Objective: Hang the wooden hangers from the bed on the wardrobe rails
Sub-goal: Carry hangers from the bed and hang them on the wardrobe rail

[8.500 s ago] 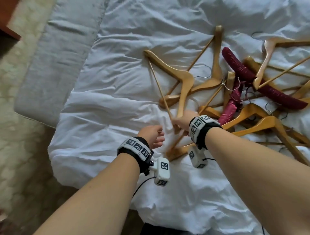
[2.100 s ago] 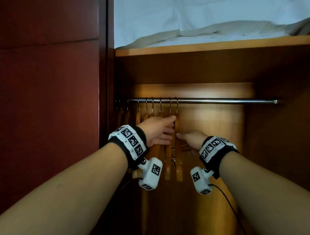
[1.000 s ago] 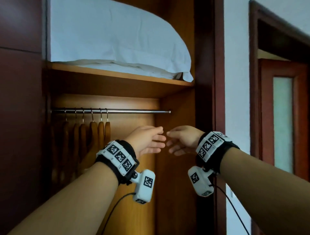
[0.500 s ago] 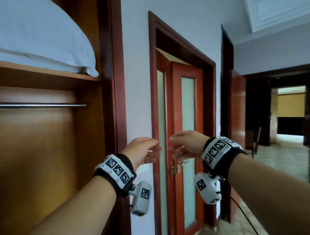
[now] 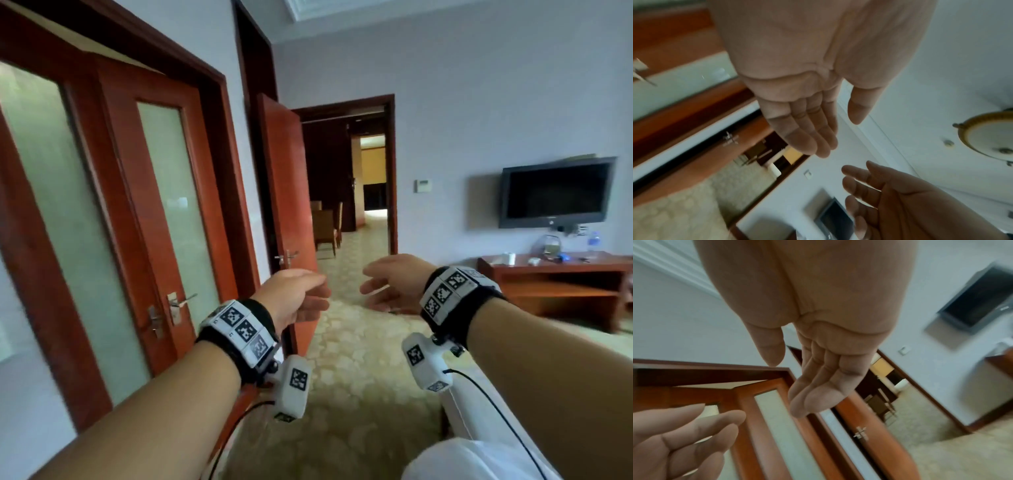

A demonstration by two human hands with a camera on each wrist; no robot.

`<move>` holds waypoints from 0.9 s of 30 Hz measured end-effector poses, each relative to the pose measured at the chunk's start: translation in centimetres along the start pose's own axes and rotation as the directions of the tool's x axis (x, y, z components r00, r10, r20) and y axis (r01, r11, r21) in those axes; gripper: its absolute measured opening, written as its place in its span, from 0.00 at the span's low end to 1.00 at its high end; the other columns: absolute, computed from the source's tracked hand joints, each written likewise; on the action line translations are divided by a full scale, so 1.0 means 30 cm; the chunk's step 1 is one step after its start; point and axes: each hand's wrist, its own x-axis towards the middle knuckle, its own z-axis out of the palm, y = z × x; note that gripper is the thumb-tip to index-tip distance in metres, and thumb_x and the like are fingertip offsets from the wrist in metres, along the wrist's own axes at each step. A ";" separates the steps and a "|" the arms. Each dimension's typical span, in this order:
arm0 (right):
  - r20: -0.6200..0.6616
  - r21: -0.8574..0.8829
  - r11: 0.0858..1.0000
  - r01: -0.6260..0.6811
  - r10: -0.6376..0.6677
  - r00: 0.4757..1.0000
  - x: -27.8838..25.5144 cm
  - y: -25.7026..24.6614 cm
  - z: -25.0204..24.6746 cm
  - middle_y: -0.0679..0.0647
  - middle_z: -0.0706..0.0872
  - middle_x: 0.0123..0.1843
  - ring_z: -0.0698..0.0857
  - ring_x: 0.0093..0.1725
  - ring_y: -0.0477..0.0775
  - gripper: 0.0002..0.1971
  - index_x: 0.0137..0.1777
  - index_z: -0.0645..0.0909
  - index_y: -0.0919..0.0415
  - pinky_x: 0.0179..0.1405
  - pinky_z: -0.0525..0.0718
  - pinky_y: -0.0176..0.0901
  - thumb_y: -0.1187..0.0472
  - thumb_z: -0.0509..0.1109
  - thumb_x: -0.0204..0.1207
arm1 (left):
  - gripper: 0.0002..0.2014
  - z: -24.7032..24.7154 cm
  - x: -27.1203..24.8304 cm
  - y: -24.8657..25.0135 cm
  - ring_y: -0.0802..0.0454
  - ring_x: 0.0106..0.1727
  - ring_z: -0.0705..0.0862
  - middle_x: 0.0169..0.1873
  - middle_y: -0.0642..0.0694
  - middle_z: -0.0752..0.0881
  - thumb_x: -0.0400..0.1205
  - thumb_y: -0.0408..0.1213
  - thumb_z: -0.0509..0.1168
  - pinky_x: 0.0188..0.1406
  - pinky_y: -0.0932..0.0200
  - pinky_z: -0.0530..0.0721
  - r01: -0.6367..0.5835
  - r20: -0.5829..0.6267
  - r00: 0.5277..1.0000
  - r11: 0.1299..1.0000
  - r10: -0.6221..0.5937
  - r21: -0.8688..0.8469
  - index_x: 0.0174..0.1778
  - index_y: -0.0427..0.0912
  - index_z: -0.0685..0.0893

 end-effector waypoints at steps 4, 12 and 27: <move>-0.223 0.039 0.992 -0.117 0.123 0.967 -0.058 0.215 -0.309 0.62 0.88 0.43 0.87 0.36 0.61 0.09 0.58 0.78 0.64 0.37 0.84 0.51 0.60 0.67 0.83 | 0.08 0.346 0.133 -0.100 0.46 0.41 0.91 0.45 0.41 0.91 0.85 0.37 0.69 0.36 0.55 0.88 0.064 0.181 0.981 0.997 -0.071 0.040 0.56 0.37 0.87; -0.549 0.172 0.931 -0.323 0.363 0.753 -0.279 0.579 -0.762 0.61 0.89 0.47 0.88 0.39 0.61 0.09 0.59 0.78 0.61 0.39 0.87 0.50 0.58 0.68 0.83 | 0.07 0.970 0.279 -0.321 0.46 0.42 0.89 0.45 0.42 0.90 0.86 0.38 0.67 0.39 0.55 0.86 0.161 0.548 0.812 0.980 -0.200 0.118 0.53 0.39 0.86; -0.773 0.584 0.750 -0.312 0.631 0.070 -1.131 1.084 -1.087 0.61 0.88 0.44 0.88 0.39 0.62 0.08 0.58 0.80 0.63 0.42 0.87 0.54 0.60 0.69 0.82 | 0.04 1.882 0.006 -0.689 0.47 0.37 0.85 0.43 0.42 0.85 0.87 0.36 0.65 0.35 0.56 0.82 0.130 0.880 0.248 0.914 -0.406 0.385 0.50 0.40 0.83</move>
